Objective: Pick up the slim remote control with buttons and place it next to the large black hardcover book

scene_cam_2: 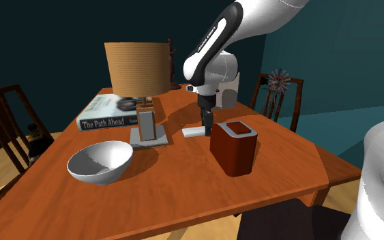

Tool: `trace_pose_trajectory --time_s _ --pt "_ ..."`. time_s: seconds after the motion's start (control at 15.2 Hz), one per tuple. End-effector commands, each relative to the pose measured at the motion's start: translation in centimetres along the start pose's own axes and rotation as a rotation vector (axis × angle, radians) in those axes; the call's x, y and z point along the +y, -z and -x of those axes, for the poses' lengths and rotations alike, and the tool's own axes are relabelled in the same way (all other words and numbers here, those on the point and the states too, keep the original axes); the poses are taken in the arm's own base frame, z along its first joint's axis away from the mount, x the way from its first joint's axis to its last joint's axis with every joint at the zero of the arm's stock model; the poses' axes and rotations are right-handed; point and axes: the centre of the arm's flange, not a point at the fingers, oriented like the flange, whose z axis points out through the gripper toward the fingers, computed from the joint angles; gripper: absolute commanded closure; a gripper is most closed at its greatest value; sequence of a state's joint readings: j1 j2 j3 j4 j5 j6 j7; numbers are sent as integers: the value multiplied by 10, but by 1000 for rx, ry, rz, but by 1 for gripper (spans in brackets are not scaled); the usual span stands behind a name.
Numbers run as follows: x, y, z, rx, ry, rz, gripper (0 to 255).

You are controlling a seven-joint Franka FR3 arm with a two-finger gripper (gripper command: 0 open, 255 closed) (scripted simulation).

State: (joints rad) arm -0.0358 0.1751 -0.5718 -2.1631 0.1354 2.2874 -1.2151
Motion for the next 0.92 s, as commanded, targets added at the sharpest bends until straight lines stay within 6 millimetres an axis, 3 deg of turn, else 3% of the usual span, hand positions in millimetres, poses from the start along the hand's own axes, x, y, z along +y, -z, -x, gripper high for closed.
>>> trace_pose_trajectory --time_s 0.0,0.2,0.26,0.86 --pt "0 0 0 0 0 0 0" --pt "0 0 0 0 0 0 0" --pt "0 0 0 0 0 0 255" --pt "0 0 0 0 0 0 255"
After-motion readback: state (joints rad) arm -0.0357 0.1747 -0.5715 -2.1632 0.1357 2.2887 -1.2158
